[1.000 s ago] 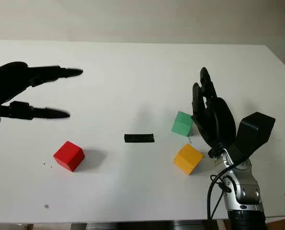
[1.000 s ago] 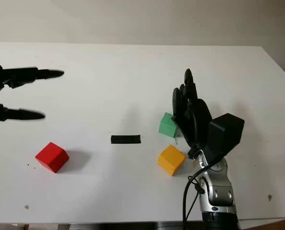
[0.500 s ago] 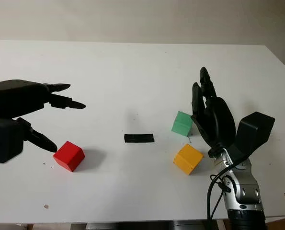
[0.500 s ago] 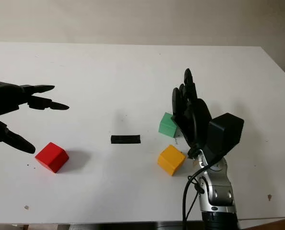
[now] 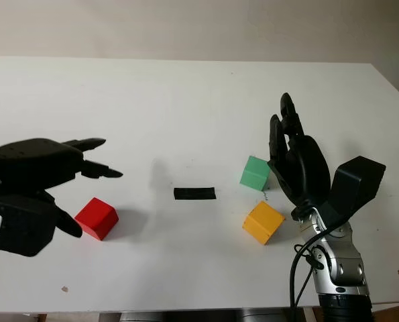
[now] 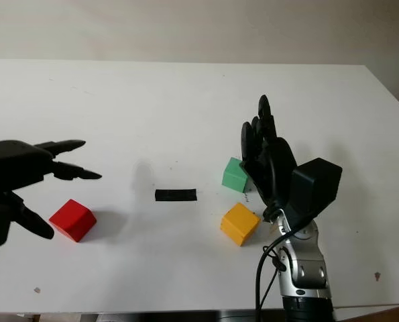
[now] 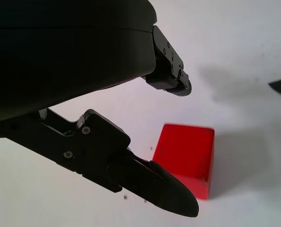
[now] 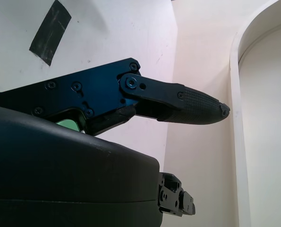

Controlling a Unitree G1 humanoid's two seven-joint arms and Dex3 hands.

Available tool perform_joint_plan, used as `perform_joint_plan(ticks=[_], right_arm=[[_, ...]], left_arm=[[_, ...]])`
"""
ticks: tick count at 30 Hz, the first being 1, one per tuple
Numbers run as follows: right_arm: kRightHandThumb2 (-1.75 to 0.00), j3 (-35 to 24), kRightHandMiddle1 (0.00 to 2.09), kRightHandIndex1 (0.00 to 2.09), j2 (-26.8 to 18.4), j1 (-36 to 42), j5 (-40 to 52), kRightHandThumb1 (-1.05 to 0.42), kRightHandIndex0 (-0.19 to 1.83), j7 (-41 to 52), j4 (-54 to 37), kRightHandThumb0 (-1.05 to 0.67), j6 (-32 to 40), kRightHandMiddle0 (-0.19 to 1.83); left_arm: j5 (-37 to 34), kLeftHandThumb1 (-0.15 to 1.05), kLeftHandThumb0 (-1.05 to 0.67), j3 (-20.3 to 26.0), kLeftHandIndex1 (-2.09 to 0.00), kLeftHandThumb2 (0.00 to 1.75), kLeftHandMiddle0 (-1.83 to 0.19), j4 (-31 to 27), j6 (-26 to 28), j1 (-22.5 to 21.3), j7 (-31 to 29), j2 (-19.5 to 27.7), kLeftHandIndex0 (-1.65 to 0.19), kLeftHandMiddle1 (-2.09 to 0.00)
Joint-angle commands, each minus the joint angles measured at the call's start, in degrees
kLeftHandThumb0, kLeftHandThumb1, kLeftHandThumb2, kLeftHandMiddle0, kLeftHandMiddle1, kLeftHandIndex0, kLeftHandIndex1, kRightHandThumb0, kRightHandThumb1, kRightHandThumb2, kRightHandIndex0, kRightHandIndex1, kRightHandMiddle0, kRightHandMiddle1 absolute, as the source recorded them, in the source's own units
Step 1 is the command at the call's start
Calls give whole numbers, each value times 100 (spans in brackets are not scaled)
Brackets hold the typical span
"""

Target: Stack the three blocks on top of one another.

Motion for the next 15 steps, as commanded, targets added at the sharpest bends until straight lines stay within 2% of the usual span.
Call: perform_joint_plan(ticks=[1, 8, 15], right_arm=[[-63, -20, 0, 0, -38, 5, 16, -105, -19, -3, -150, -71, 13, -19], [-63, -21, 0, 0, -49, -1, 4, -105, -19, 37, -103, -70, -70, -19], [-63, -25, 0, 0, -89, 15, -23, -105, -19, 63, -124, -69, -64, -19]], left_arm=[[-12, 84, -81, -32, -3, 6, 14, -112, 122, 79, -96, -17, -36, -4], [145, 85, -80, -46, -3, 6, 14, -240, 201, 256, -45, -43, -35, -5], [865, 85, -72, -128, -7, 5, 8, -220, -118, 438, 602, -146, -42, -7]])
